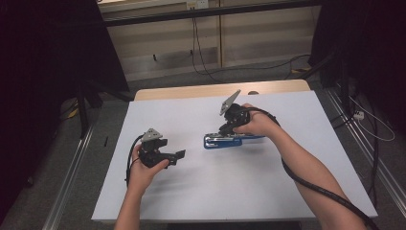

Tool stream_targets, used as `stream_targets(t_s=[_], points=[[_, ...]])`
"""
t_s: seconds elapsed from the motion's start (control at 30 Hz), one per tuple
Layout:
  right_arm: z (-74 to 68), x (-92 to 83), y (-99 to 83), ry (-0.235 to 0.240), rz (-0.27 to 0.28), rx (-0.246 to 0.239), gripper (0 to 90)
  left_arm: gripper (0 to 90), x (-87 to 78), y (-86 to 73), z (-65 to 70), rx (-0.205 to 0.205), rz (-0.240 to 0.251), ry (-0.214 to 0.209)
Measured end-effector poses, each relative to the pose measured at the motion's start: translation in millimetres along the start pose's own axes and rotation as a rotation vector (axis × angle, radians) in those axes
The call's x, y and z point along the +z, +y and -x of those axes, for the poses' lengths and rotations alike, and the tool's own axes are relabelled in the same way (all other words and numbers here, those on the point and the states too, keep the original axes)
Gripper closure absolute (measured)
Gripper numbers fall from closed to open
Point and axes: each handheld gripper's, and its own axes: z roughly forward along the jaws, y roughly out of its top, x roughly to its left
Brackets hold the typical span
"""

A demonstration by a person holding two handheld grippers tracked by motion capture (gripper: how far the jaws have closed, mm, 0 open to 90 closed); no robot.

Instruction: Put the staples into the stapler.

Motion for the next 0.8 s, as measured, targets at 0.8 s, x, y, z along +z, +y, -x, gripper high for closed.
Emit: stream_targets(t_s=[0.8], points=[[2.4, 11.6, 14.2, 0.027, -0.008, -0.053, 79.5, 8.9, -2.2, -0.4, -2.1, -0.007, 0.009, 0.003]])
